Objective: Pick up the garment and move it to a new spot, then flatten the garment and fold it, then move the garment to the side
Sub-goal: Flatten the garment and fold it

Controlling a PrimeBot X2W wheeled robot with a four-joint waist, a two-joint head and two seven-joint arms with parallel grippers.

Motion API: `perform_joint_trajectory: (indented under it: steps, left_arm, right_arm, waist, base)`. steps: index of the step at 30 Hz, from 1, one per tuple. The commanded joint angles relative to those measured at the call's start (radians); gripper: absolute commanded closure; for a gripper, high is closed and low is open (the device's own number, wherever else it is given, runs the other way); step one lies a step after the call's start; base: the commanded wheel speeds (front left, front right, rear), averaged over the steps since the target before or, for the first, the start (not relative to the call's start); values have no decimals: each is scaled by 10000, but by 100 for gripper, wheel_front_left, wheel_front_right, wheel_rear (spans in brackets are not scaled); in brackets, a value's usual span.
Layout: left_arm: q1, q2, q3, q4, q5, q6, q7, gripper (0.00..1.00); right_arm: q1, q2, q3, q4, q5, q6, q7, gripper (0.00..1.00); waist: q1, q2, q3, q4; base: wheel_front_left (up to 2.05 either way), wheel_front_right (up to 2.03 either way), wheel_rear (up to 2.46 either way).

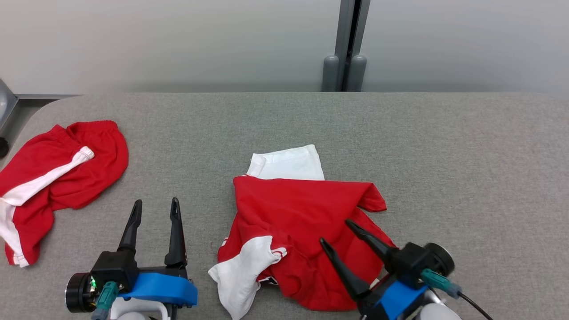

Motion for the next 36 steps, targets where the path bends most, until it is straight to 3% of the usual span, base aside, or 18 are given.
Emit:
perform_joint_trajectory:
  steps: [1,10,16,23,29,36]
  left_arm:
    - [99,2,85,-26,88,-27,-27,0]
    - [233,0,213,-13,188,-139,-29,0]
    - [316,0,262,-41,231,-146,-27,0]
    - [352,0,245,-56,271,-146,-27,0]
    - [302,2,211,-33,344,-147,-28,0]
    - [110,0,124,-57,281,-111,-27,0]
  right_arm:
    - [334,-93,-209,-183,-47,1,-36,0]
    - [1583,247,-2611,-816,-375,3,-36,0]
    - [1970,448,-3484,-591,-804,3,-37,0]
    - [1972,556,-3660,-246,-1090,1,-37,0]
    - [1238,517,-3204,288,-1104,1,-37,0]
    - [217,405,-2527,2081,-963,1,23,0]
  waist:
    - [0,-1,-43,-52]
    - [0,-1,-214,-145]
    - [0,-1,-290,-155]
    - [0,-1,-321,-116]
    - [0,-1,-319,-6]
    - [0,-1,-56,191]
  base:
    - [0,0,0]
    - [0,0,0]
    - [0,0,0]
    - [0,0,0]
    - [0,0,0]
    - [0,0,0]
